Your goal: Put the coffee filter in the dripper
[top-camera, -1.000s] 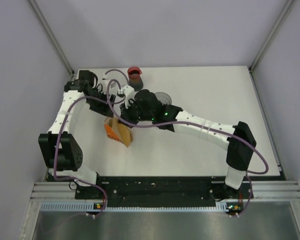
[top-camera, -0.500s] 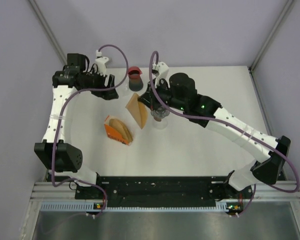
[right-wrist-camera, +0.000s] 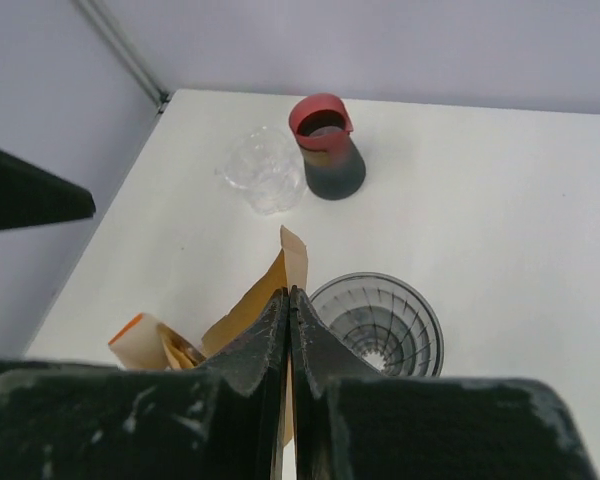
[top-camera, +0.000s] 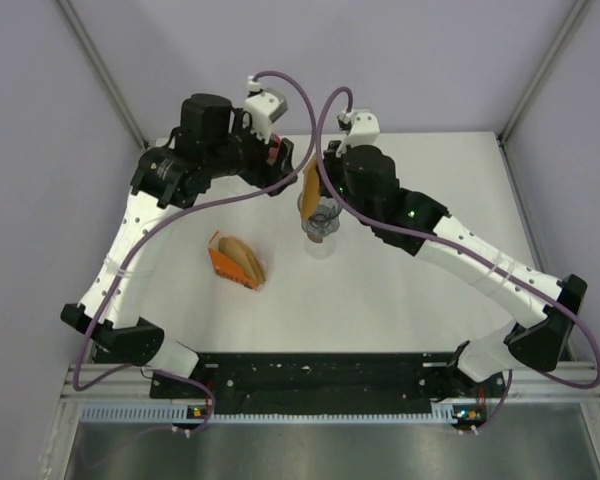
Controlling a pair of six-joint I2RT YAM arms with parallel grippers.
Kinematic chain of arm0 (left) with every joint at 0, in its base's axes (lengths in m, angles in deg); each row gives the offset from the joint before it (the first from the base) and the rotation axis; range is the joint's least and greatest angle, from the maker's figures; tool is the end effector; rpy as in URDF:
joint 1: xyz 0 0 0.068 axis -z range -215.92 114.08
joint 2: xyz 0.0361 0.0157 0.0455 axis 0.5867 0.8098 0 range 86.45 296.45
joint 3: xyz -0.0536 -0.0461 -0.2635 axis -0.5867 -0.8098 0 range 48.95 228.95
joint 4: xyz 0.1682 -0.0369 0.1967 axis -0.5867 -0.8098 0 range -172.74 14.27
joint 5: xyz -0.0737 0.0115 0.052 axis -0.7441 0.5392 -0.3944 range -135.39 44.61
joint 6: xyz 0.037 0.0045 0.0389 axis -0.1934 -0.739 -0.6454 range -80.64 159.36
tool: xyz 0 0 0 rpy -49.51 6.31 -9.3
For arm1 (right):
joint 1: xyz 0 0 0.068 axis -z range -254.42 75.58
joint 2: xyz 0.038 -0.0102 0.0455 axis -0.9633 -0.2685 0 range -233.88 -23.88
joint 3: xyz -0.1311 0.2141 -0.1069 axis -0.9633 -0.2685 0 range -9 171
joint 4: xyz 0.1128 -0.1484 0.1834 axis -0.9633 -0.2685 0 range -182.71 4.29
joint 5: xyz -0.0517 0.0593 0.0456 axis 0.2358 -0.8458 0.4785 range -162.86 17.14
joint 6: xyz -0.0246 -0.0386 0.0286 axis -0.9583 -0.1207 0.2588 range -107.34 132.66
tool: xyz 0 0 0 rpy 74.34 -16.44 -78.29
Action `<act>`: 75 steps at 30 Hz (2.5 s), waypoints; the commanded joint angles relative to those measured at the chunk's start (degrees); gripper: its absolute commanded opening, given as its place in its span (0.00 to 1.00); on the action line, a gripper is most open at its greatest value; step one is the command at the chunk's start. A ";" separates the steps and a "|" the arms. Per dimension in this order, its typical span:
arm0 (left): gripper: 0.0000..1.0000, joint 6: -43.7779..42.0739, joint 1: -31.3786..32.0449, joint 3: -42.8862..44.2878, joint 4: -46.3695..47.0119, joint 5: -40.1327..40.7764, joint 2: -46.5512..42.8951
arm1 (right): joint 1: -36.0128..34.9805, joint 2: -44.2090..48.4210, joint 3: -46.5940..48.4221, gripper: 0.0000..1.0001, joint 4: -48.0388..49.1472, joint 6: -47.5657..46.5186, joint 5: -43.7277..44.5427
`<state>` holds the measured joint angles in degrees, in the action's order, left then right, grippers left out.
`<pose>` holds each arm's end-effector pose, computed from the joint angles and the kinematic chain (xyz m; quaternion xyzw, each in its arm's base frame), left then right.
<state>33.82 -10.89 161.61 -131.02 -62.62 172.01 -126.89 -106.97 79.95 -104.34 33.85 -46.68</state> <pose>0.2543 -0.1304 0.4908 0.2979 0.7980 -0.2127 0.4788 0.2131 0.2515 0.4369 -0.0691 0.7710 0.2228 0.5926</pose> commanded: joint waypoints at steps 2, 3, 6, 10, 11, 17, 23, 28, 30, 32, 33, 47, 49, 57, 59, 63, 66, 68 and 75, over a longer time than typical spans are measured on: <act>0.86 -1.31 6.42 1.95 1.85 6.95 3.21 | 0.26 0.65 1.67 0.00 4.74 3.24 8.63; 0.87 -1.40 7.30 1.86 2.46 7.12 3.47 | 0.52 0.73 1.58 0.00 5.09 3.85 8.37; 0.88 -1.49 8.97 1.07 5.18 8.44 4.35 | 0.70 1.09 1.23 0.00 6.24 5.00 7.49; 0.86 -1.14 10.99 0.72 7.20 10.89 6.37 | 0.96 0.82 1.14 0.00 6.59 6.32 5.65; 0.84 -1.31 11.26 0.37 7.82 12.47 6.72 | 1.05 0.74 1.05 0.00 6.59 6.49 4.95; 0.48 -1.75 11.35 -1.21 10.29 22.50 6.73 | 2.01 2.14 -1.05 0.00 6.59 7.28 1.78; 0.00 0.26 11.26 -2.18 9.94 22.77 6.20 | 4.82 2.32 -2.90 0.00 6.77 7.37 -2.88; 0.00 4.74 11.26 -1.22 9.76 23.83 6.37 | 5.09 0.92 -3.96 0.25 9.58 5.44 -7.70; 0.00 5.45 11.26 -0.43 9.67 23.91 6.55 | 5.01 -0.66 -3.61 0.32 9.58 5.53 -9.73; 0.00 7.56 11.26 0.10 9.85 23.91 6.55 | 5.09 -2.16 -3.52 0.35 9.58 5.70 -10.96; 0.00 8.00 11.26 0.36 9.93 23.83 6.64 | 5.09 -2.60 -3.43 0.36 9.67 6.14 -11.40; 0.00 4.50 8.19 -2.62 11.08 29.62 5.41 | 8.25 1.17 -7.82 0.00 4.58 5.18 1.42; 0.00 3.87 7.75 -3.15 11.25 29.71 5.32 | 9.13 2.40 -8.61 0.00 3.34 4.65 1.60; 0.00 5.27 7.75 -3.32 9.85 22.87 7.25 | 9.31 2.32 -6.77 0.19 1.50 0.79 -8.41; 0.00 5.37 7.75 -3.68 9.24 19.97 7.60 | 9.31 2.84 -6.59 0.28 1.49 -0.70 -9.91; 0.00 7.30 7.83 -2.63 6.25 13.20 8.92 | 9.31 2.76 -5.54 0.41 0.88 -5.18 -13.16; 0.00 8.09 7.83 -2.18 4.40 9.25 10.33 | 9.84 2.23 -5.01 0.42 -0.08 -6.25 -15.27; 0.00 8.35 7.83 -2.18 3.87 8.27 11.12 | 10.19 1.62 -4.92 0.42 -0.35 -6.25 -16.59; 0.00 8.88 7.66 -2.62 2.82 6.86 12.61 | 11.51 1.09 -5.89 0.25 -1.32 -3.44 -15.36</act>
<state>41.82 -3.11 158.01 -127.79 -53.38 184.51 -116.42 -106.70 72.10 -106.00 29.43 -61.79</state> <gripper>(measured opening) 0.012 0.303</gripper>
